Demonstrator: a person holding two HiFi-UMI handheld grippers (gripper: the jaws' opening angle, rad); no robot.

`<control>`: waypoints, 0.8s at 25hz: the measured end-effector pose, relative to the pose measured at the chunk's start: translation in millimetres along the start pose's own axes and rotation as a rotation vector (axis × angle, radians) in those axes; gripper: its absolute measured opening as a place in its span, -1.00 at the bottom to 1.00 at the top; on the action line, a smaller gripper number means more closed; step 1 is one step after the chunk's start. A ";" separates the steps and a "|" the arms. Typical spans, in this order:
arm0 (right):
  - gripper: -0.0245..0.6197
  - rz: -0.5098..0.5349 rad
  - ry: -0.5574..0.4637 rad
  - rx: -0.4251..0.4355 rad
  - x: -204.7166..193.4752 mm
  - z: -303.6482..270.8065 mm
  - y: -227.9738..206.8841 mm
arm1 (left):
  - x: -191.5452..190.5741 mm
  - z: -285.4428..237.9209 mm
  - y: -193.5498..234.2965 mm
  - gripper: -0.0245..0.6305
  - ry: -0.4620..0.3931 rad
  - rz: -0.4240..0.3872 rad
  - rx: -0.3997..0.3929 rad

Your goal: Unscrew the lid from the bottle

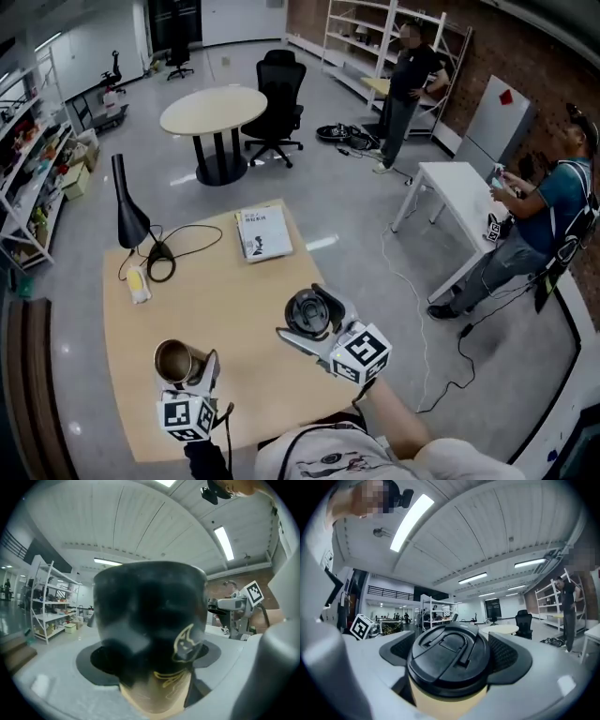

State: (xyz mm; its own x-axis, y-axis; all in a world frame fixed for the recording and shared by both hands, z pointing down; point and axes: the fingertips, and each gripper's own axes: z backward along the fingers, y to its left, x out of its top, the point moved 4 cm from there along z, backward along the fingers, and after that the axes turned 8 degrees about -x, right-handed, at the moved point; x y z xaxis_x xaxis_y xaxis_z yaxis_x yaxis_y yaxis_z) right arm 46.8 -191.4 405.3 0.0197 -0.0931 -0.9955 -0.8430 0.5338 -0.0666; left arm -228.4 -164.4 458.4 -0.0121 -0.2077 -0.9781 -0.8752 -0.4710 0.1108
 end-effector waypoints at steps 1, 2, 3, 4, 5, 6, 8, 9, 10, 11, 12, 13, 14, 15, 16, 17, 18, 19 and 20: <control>0.60 -0.010 -0.002 -0.027 -3.8 -0.4 0.6 | 2.0 2.6 6.4 0.37 -0.005 -0.005 0.025; 0.60 -0.014 -0.006 -0.049 -6.2 -0.8 1.7 | 3.6 4.2 10.6 0.37 -0.008 -0.011 0.042; 0.60 -0.013 -0.010 -0.066 -7.3 -0.7 2.6 | 5.0 4.5 12.8 0.37 -0.011 -0.019 0.052; 0.60 -0.009 -0.014 -0.080 -7.5 0.0 2.8 | 6.5 3.6 12.9 0.37 -0.014 -0.026 0.056; 0.60 -0.003 -0.018 -0.091 -6.9 1.3 2.2 | 8.4 1.8 11.5 0.37 -0.018 -0.031 0.054; 0.60 -0.001 -0.022 -0.100 -6.0 2.9 1.2 | 10.6 -0.3 9.0 0.37 -0.023 -0.032 0.048; 0.60 -0.011 -0.035 -0.109 -4.2 6.3 -1.1 | 14.5 -3.7 2.9 0.37 -0.034 -0.030 0.024; 0.60 -0.018 -0.041 -0.112 -3.4 7.7 -2.4 | 15.8 -5.2 -0.3 0.37 -0.037 -0.032 0.012; 0.60 -0.023 -0.047 -0.114 -2.6 9.0 -3.7 | 16.9 -6.7 -3.4 0.37 -0.039 -0.037 0.001; 0.60 -0.025 -0.052 -0.116 -1.5 10.2 -5.2 | 17.8 -8.2 -6.2 0.37 -0.039 -0.042 -0.007; 0.60 -0.023 -0.056 -0.120 -0.4 11.4 -6.7 | 18.5 -9.7 -8.8 0.37 -0.038 -0.047 -0.013; 0.60 -0.020 -0.061 -0.124 0.8 12.9 -8.2 | 19.3 -11.1 -11.1 0.37 -0.038 -0.049 -0.018; 0.60 -0.018 -0.066 -0.127 1.9 14.3 -9.7 | 20.3 -12.2 -13.2 0.37 -0.038 -0.050 -0.022; 0.60 -0.018 -0.072 -0.130 3.1 15.8 -11.1 | 21.2 -13.2 -15.2 0.37 -0.039 -0.050 -0.026; 0.60 -0.018 -0.076 -0.132 4.0 17.1 -12.3 | 22.2 -14.0 -17.1 0.37 -0.041 -0.050 -0.029; 0.60 -0.018 -0.079 -0.133 4.8 18.2 -13.2 | 23.0 -14.5 -18.8 0.37 -0.042 -0.051 -0.033; 0.60 -0.016 -0.081 -0.133 5.4 19.2 -14.0 | 23.8 -15.2 -20.6 0.37 -0.044 -0.052 -0.036; 0.60 -0.012 -0.083 -0.134 6.3 20.0 -14.9 | 24.6 -16.3 -22.6 0.37 -0.046 -0.053 -0.041; 0.60 -0.008 -0.085 -0.134 7.6 20.6 -16.0 | 25.5 -17.5 -24.8 0.37 -0.047 -0.055 -0.046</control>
State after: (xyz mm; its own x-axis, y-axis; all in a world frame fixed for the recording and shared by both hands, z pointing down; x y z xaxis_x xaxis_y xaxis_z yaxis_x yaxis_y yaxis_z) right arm 71.5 -183.3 397.4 0.0672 -0.0226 -0.9975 -0.9068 0.4155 -0.0705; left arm -198.6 -173.0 433.8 0.0113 -0.1406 -0.9900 -0.8521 -0.5195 0.0640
